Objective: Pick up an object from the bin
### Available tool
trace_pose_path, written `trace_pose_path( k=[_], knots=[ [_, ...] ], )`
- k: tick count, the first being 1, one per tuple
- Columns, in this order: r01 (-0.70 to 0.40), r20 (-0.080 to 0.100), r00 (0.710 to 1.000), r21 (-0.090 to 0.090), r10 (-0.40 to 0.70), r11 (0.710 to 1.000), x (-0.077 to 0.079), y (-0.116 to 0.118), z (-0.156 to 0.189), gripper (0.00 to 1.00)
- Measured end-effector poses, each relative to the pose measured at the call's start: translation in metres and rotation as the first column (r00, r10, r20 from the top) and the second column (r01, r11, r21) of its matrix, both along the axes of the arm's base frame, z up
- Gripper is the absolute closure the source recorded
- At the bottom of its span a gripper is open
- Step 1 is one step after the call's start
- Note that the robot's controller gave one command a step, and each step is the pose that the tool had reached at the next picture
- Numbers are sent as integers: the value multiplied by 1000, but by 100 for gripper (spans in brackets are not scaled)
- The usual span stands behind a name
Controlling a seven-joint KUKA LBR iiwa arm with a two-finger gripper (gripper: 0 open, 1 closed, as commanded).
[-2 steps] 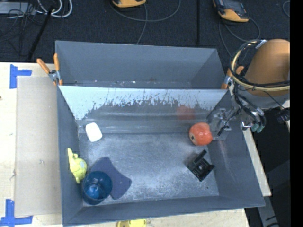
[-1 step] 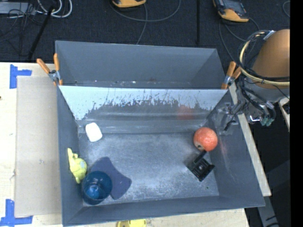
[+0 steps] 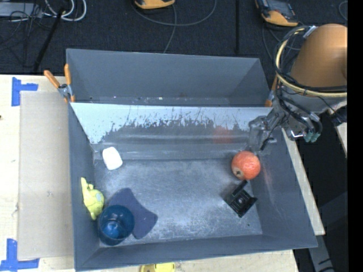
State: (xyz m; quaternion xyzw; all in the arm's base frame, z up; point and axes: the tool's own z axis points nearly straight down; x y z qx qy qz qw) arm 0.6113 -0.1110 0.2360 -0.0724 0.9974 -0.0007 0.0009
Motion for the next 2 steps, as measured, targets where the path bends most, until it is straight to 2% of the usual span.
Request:
trace_pose_path(
  k=[1,2],
  knots=[
    [-93,3,996,3,93,996,-10,13,-14,100],
    [-145,-1,989,2,145,989,-6,-6,-50,0]
  ],
)
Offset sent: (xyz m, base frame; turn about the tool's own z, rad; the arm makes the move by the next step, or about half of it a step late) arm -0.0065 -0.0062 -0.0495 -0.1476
